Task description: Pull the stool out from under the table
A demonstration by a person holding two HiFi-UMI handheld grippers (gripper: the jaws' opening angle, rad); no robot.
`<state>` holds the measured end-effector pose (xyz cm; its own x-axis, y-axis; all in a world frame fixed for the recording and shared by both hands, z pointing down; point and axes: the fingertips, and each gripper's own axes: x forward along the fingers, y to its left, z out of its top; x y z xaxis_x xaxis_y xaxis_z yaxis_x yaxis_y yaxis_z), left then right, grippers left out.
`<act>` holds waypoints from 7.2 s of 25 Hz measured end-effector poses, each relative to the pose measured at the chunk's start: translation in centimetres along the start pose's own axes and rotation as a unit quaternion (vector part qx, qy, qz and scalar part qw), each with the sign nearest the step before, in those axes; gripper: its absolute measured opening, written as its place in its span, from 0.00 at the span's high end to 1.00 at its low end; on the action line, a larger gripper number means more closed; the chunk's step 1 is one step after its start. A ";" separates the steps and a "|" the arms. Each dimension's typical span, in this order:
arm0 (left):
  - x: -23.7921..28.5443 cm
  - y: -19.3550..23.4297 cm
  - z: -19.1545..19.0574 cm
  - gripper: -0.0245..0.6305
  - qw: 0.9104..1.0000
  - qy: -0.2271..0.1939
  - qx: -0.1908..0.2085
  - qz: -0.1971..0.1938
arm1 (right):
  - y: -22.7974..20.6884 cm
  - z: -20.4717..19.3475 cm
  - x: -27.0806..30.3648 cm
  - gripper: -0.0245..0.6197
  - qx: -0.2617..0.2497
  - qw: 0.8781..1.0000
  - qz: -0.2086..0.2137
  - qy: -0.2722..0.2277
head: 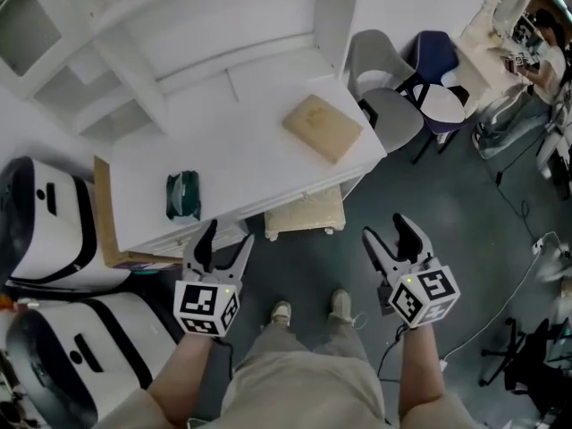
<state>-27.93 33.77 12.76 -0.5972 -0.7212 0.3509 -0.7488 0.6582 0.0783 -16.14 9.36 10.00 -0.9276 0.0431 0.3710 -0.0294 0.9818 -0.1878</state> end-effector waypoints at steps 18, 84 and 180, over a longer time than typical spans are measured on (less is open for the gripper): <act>11.3 -4.0 -9.9 0.52 0.992 0.074 -0.058 0.079 | -13.2 -8.9 11.0 0.50 0.017 0.991 0.099 0.092; 40.6 8.0 -52.9 0.26 0.950 0.128 -0.283 -0.033 | -26.2 -51.2 40.2 0.25 0.187 0.969 0.060 0.150; 39.2 -66.8 -56.3 0.26 0.762 0.366 0.014 -0.534 | -47.7 -71.1 -32.5 0.29 0.477 0.793 -0.370 -0.081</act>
<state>14.85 -26.33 73.78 0.6704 -0.5213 0.5280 -0.7068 -0.2322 0.6682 41.84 -25.68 71.58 -0.5587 -0.5796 0.5932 -0.7845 0.1373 -0.6047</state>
